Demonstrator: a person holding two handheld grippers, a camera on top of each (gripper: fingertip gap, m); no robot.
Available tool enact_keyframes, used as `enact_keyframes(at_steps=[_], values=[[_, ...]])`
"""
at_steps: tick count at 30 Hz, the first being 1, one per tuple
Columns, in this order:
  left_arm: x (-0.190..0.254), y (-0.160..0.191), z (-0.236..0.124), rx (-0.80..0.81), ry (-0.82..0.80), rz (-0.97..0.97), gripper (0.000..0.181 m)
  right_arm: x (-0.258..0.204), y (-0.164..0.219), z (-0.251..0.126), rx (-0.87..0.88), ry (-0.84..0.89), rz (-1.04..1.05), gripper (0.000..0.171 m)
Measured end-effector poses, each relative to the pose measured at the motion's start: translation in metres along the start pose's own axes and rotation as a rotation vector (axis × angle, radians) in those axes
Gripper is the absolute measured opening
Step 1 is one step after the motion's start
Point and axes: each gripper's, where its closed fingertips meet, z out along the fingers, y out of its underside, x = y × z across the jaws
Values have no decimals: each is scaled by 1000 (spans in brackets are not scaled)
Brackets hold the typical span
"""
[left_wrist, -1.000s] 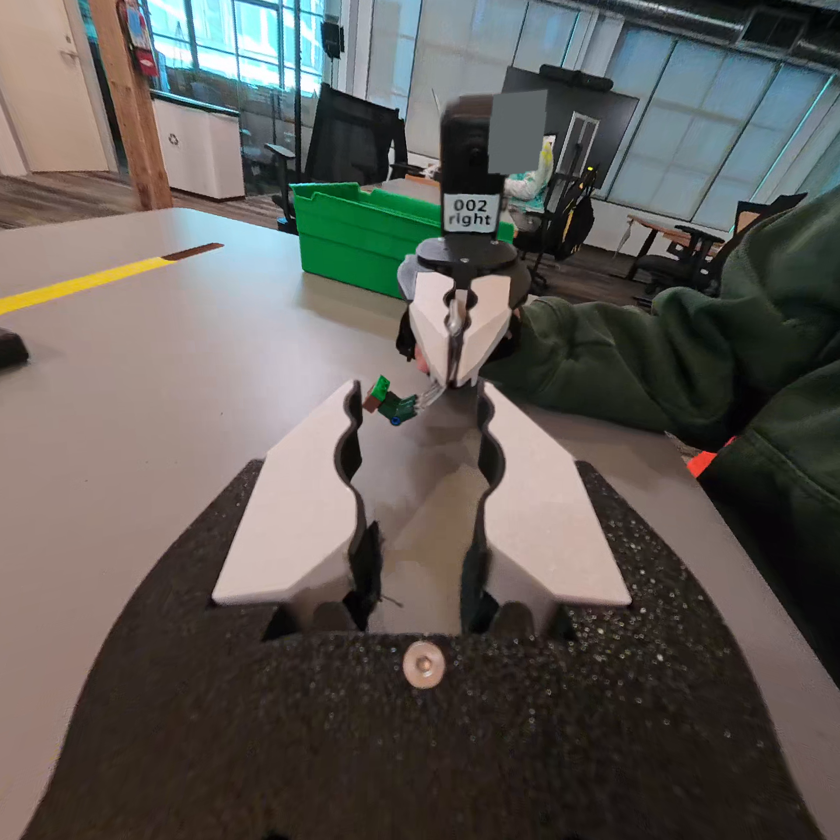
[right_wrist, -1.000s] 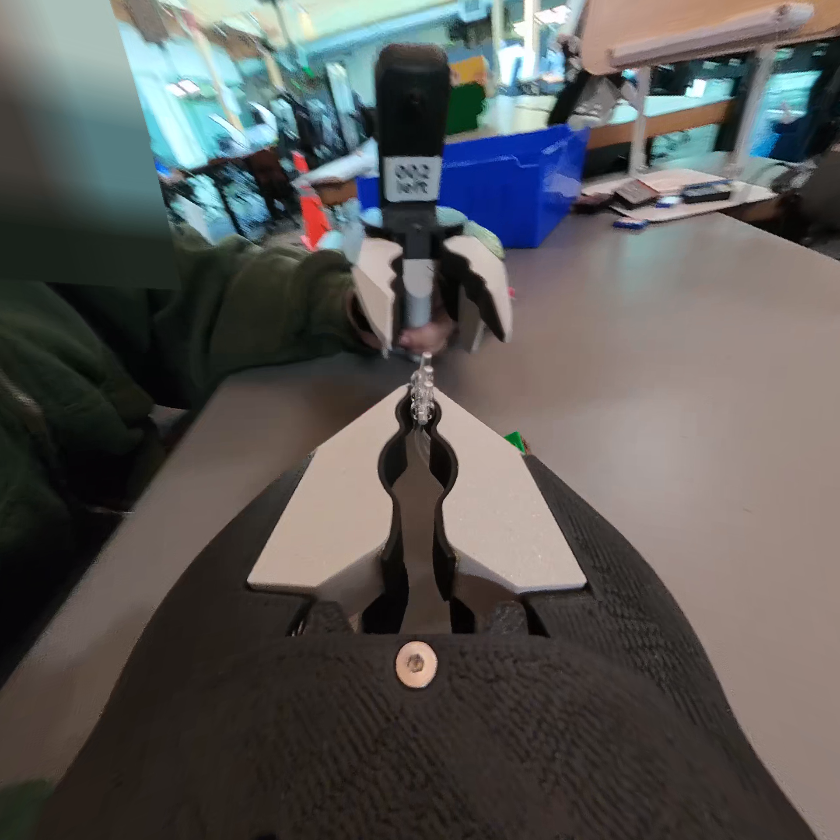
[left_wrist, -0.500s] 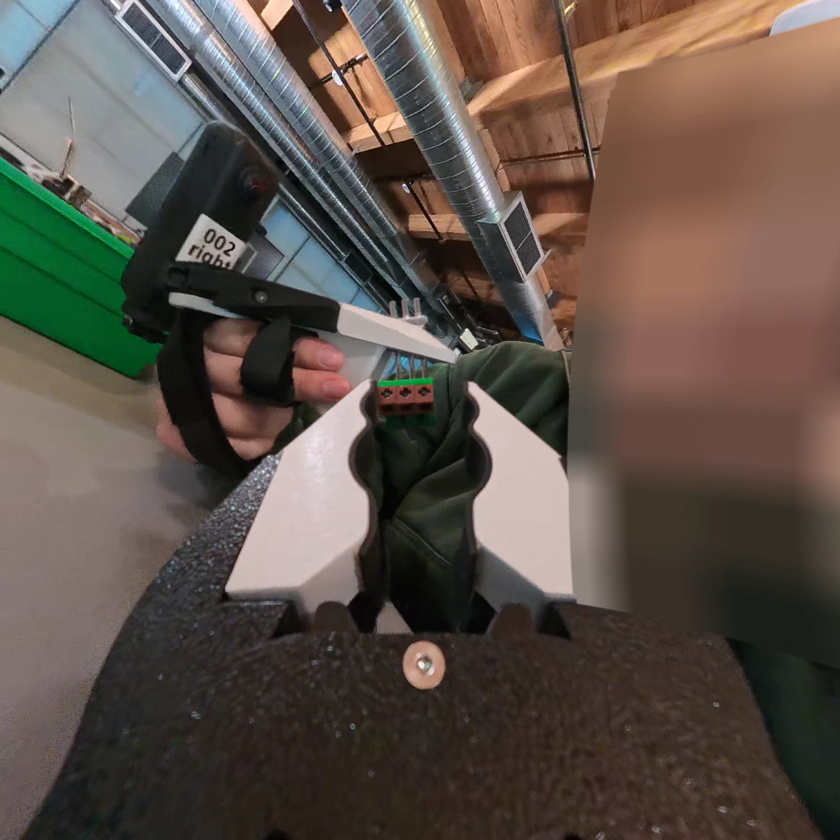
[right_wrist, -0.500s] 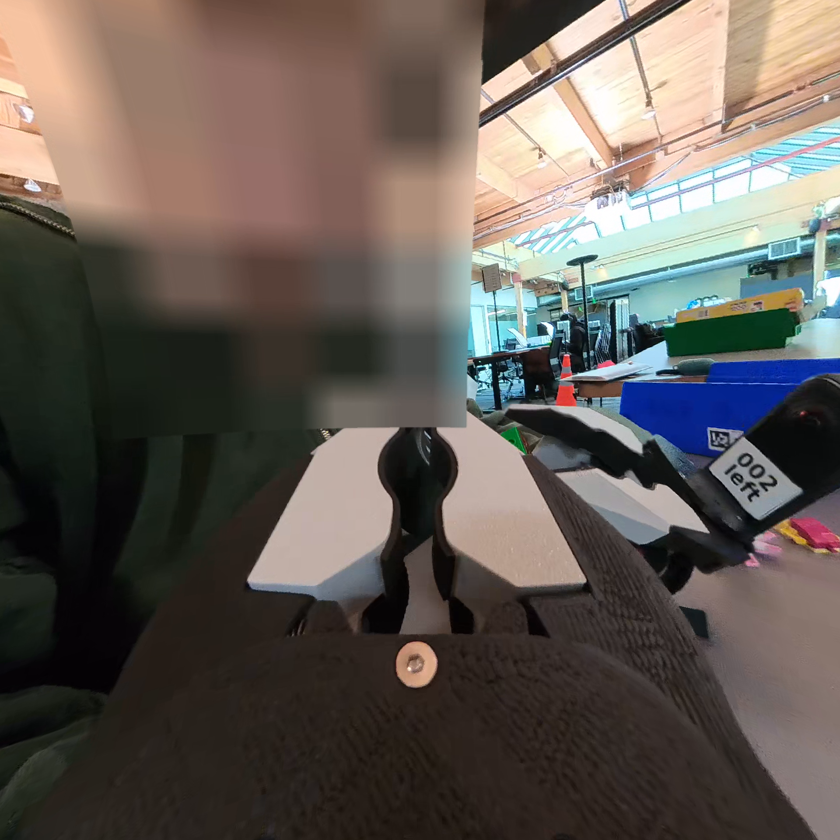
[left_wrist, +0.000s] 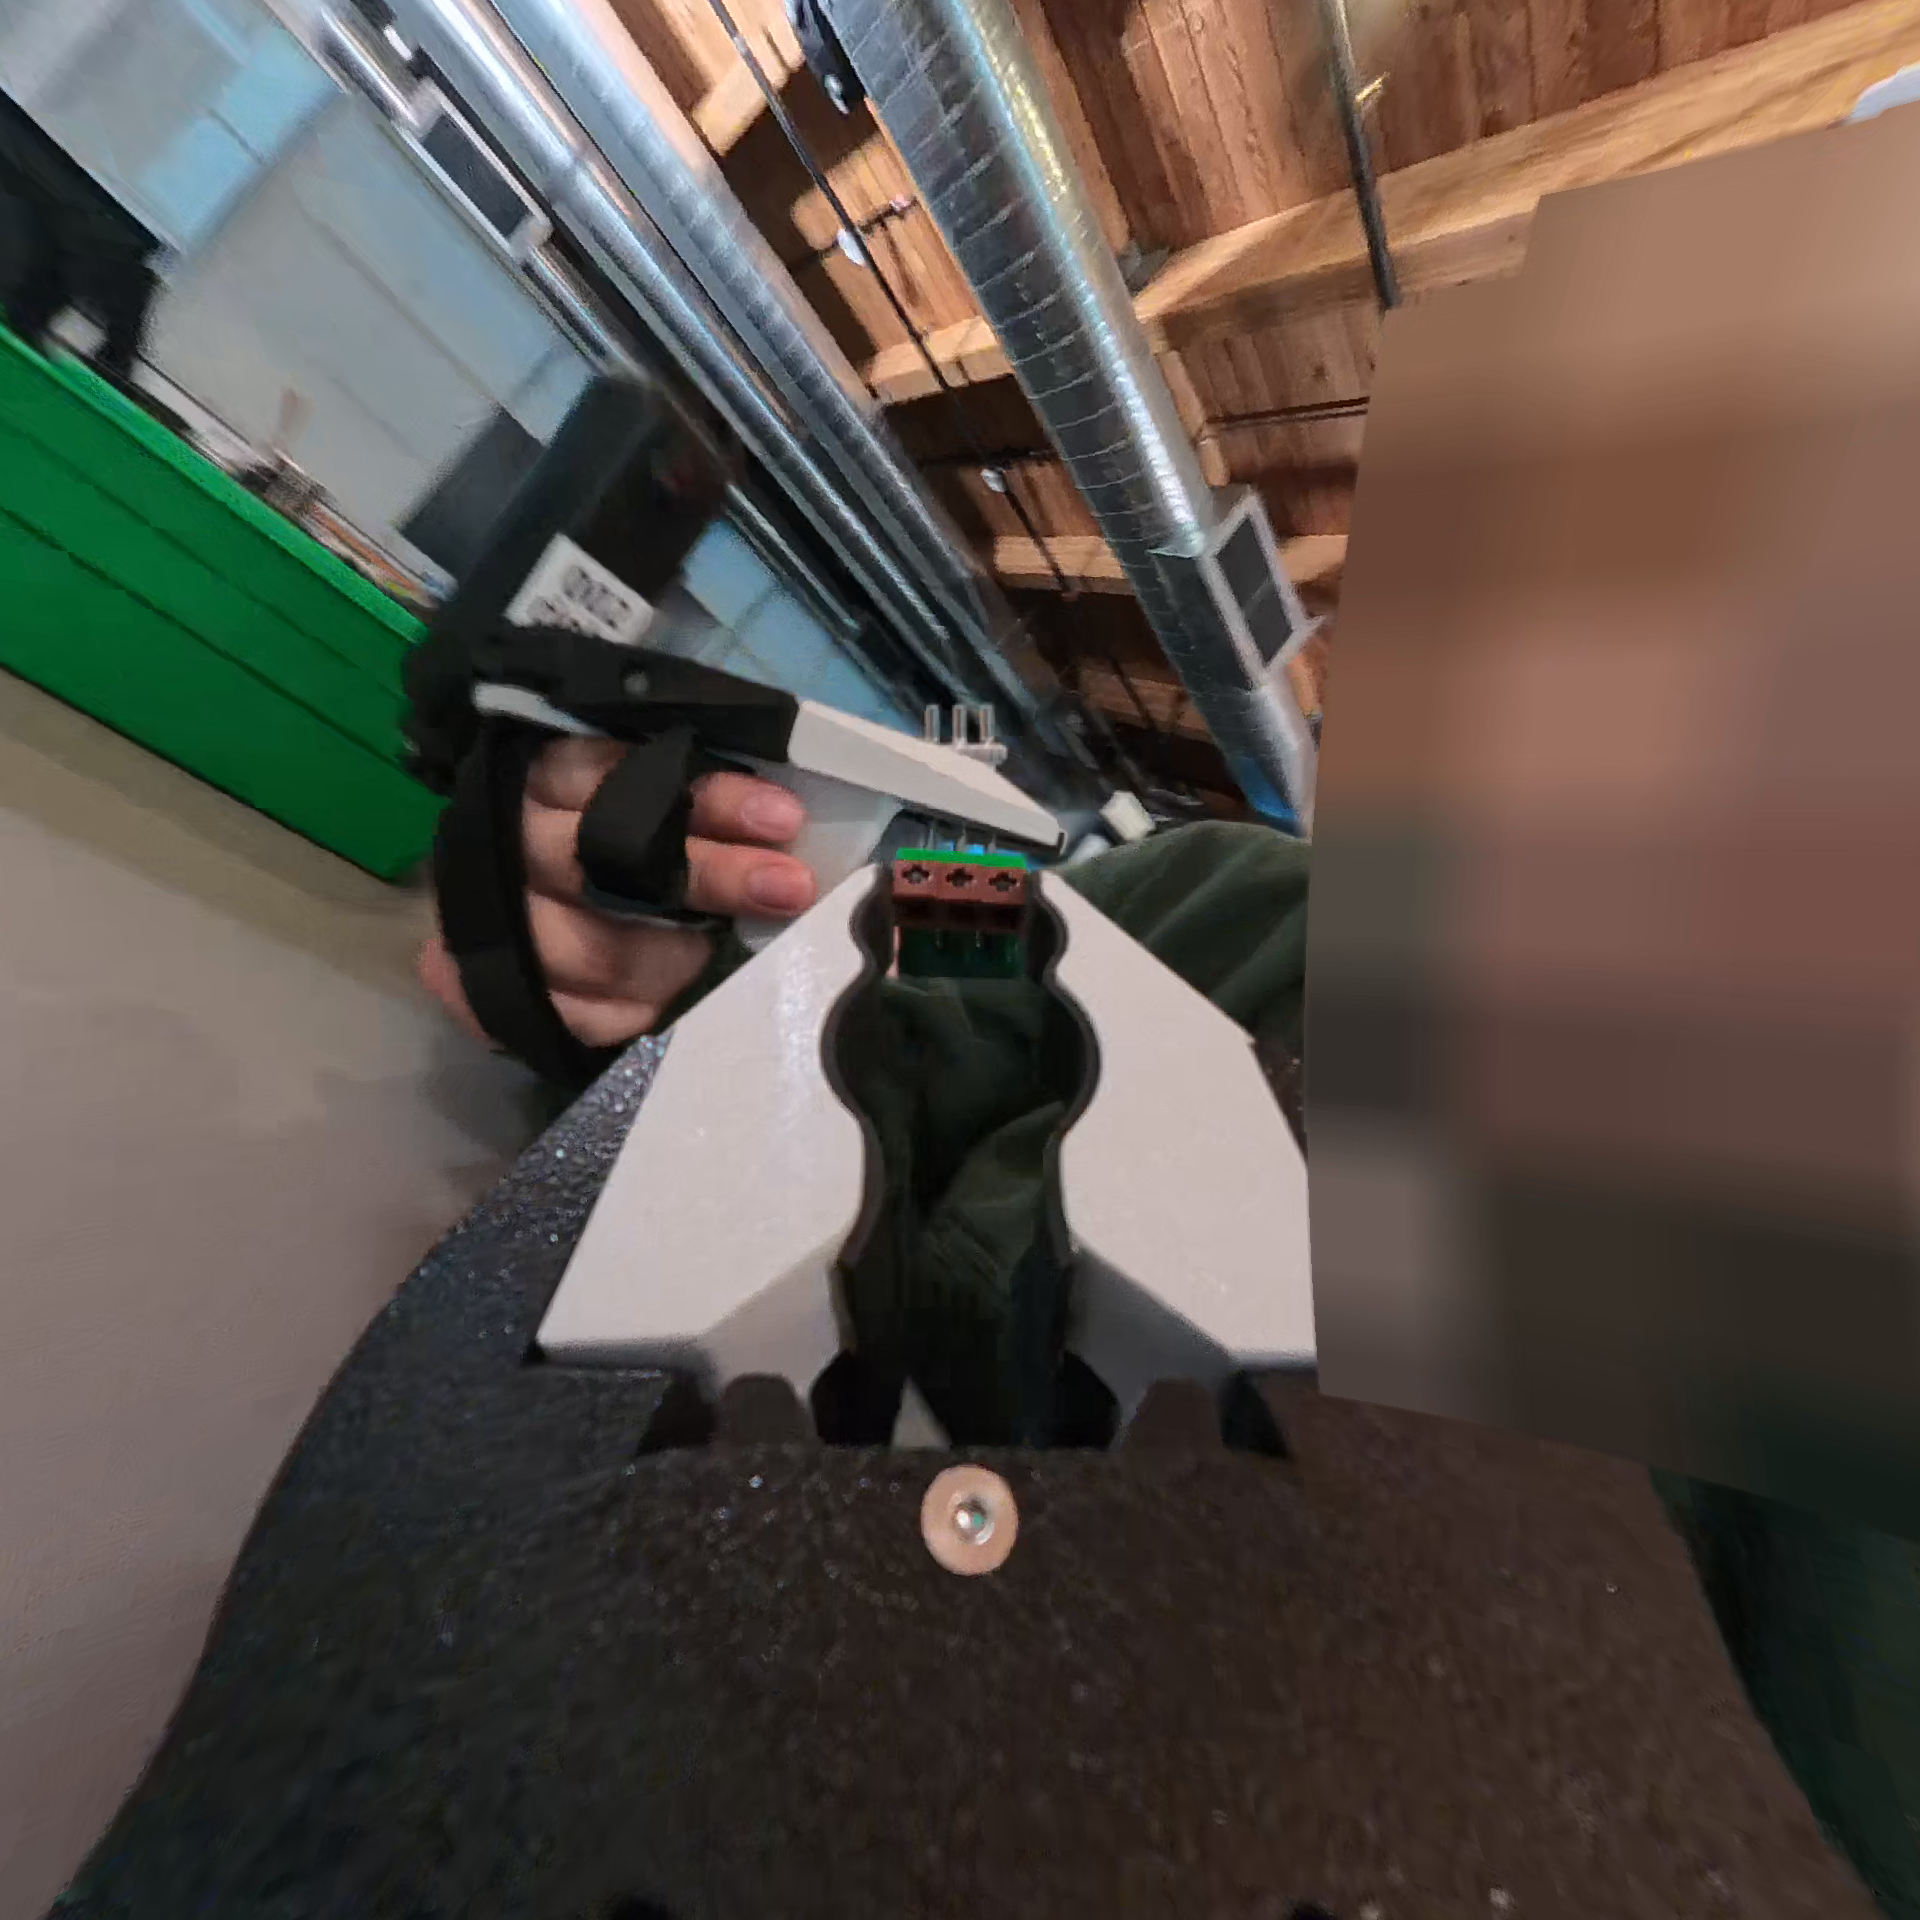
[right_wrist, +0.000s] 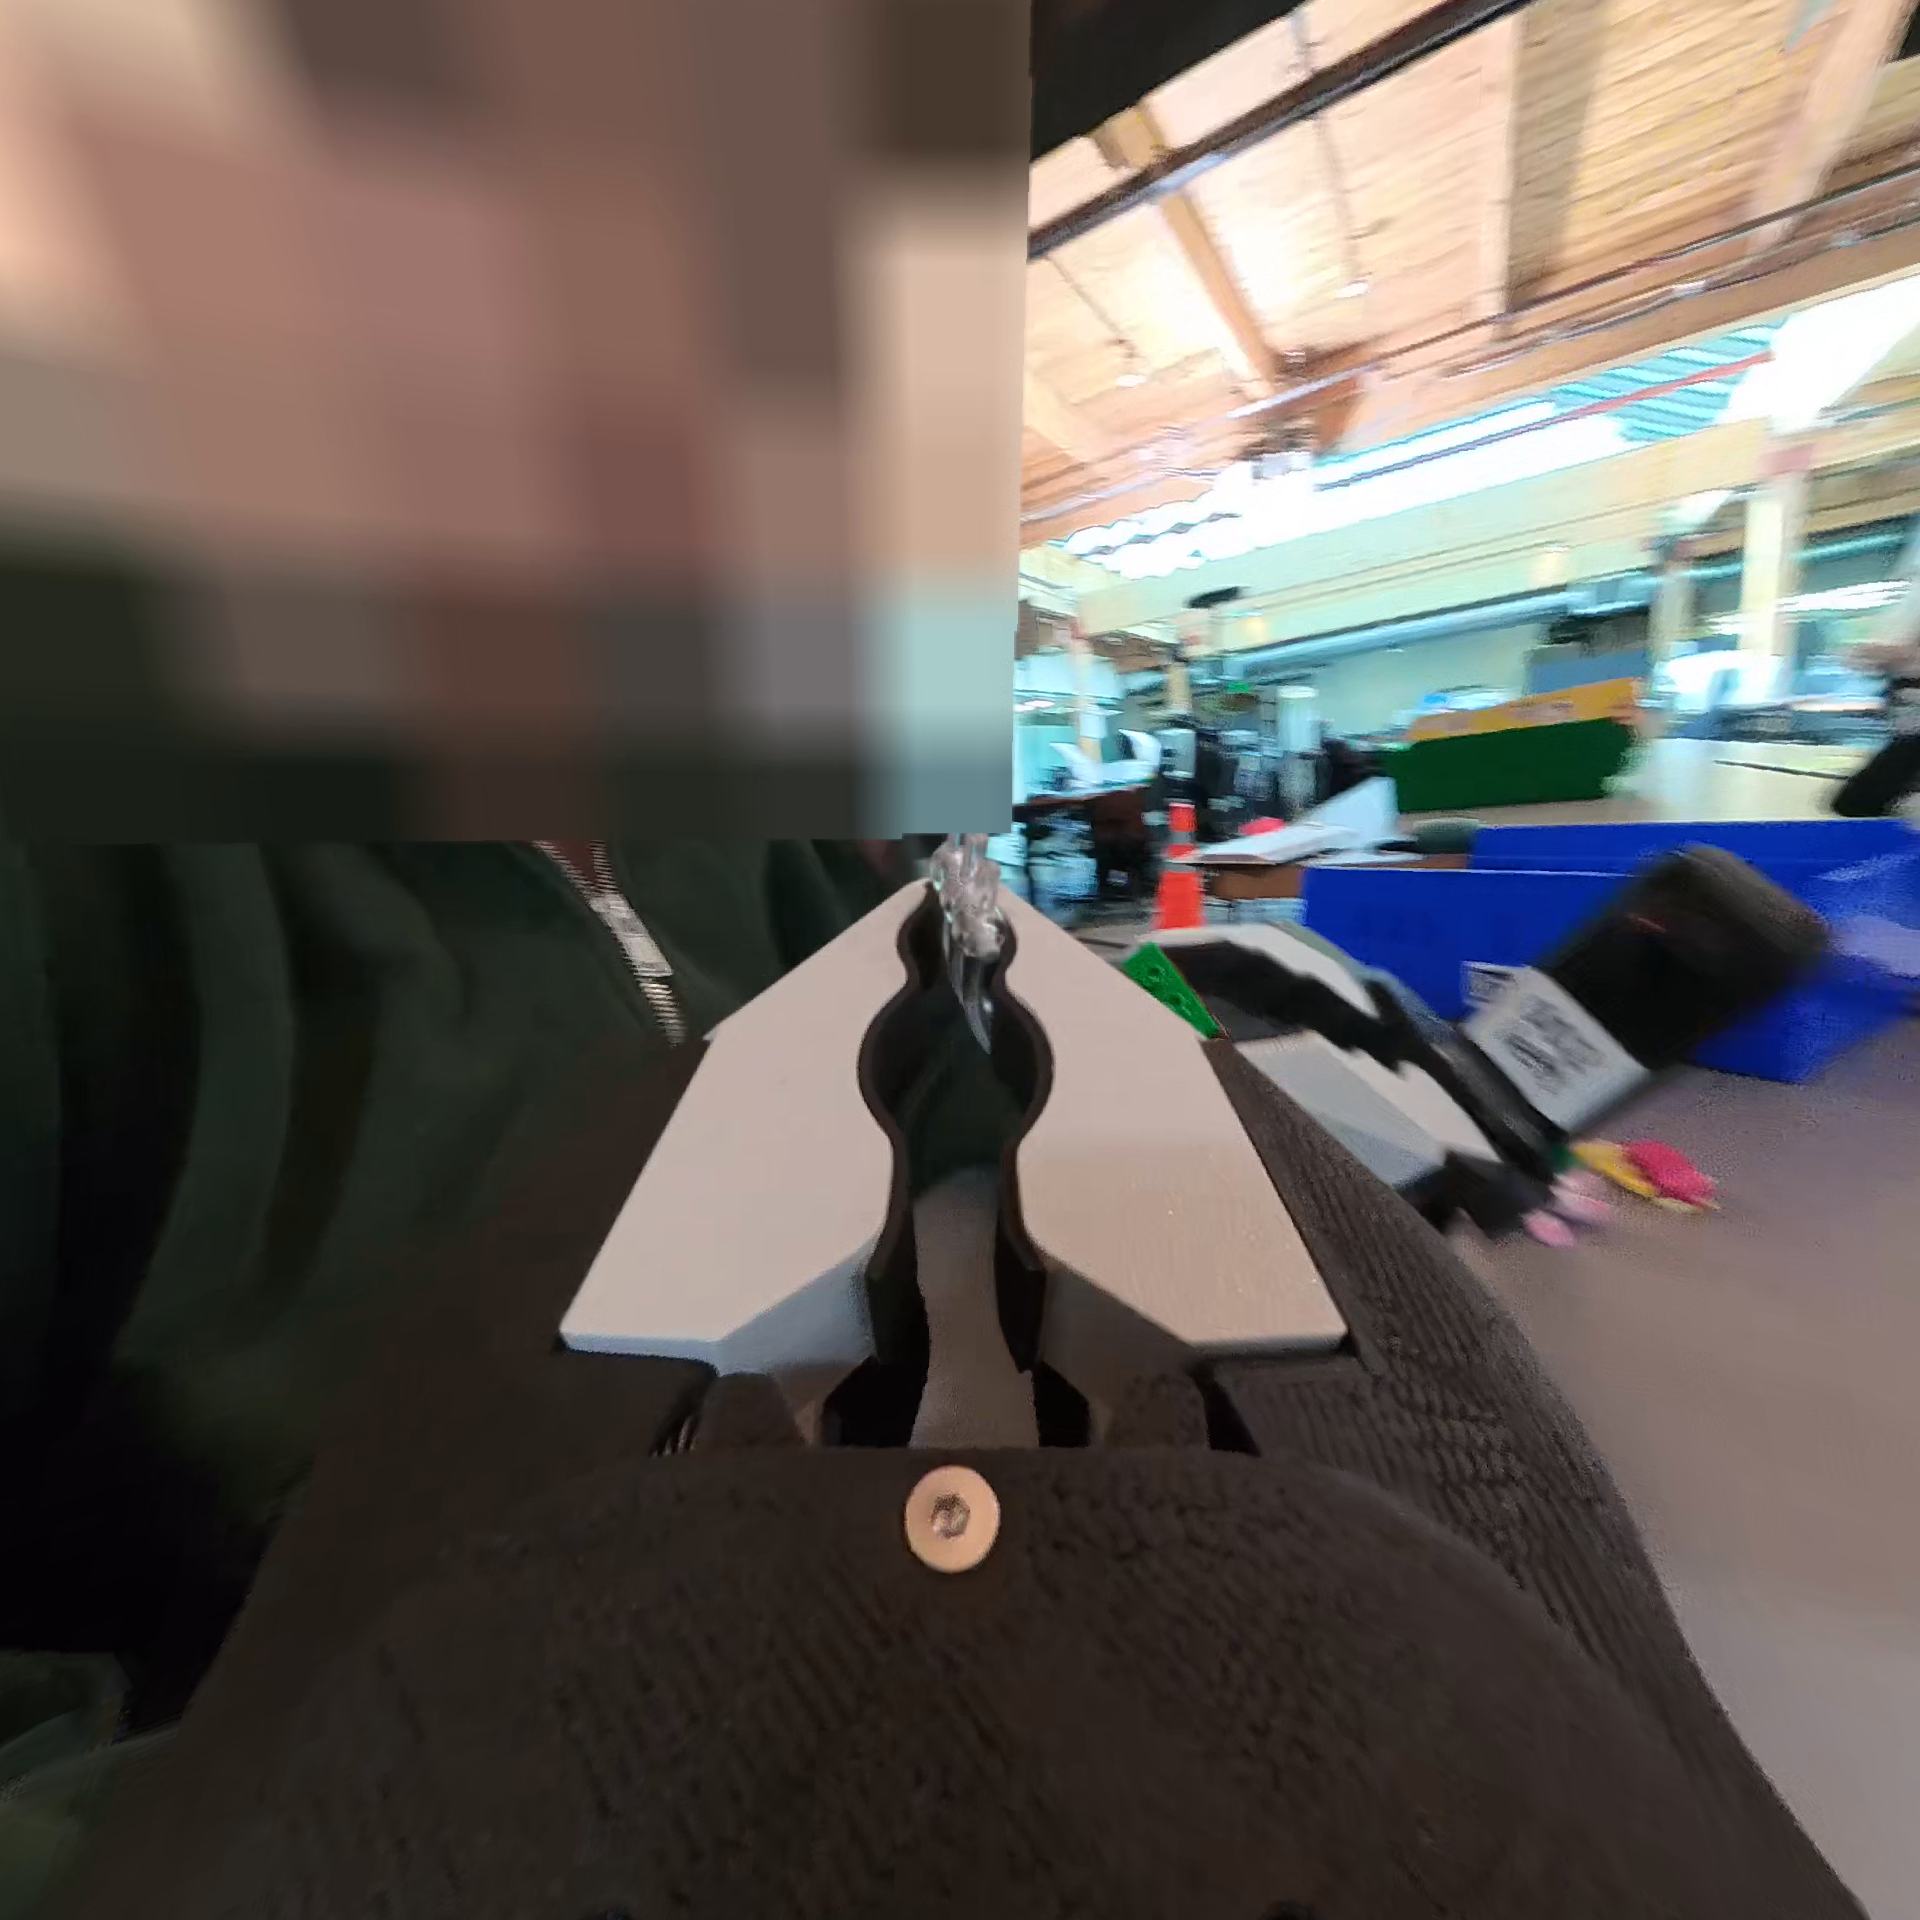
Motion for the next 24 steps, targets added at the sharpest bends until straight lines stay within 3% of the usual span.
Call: enact_keyframes(at_steps=[1, 4, 6, 9, 12, 16, 21, 24], values=[[-4, -4, -4, -5, -67, 86, 22, 12, 0, -4, -18, 93, -35, 8], [-33, -6, -23, -182, -437, 555, 22, 47, -6, -26, -76, 396, -186, 33], [-49, -6, -37, -362, -636, 855, 22, 61, -1, -37, -212, 546, -317, 49], [-59, 0, -42, -530, -744, 1119, 22, 71, 40, -44, -571, 612, -398, 42], [-68, 9, -43, -630, -772, 1208, 22, 77, 69, -48, -748, 622, -364, 38], [-71, 14, -43, -709, -791, 1329, 22, 78, 72, -49, -773, 628, -383, 35], [-68, 16, -39, -643, -736, 1187, 22, 72, 74, -44, -797, 585, -435, 25], [-64, 15, -36, -623, -718, 1198, 22, 70, 71, -42, -749, 575, -361, 25]])
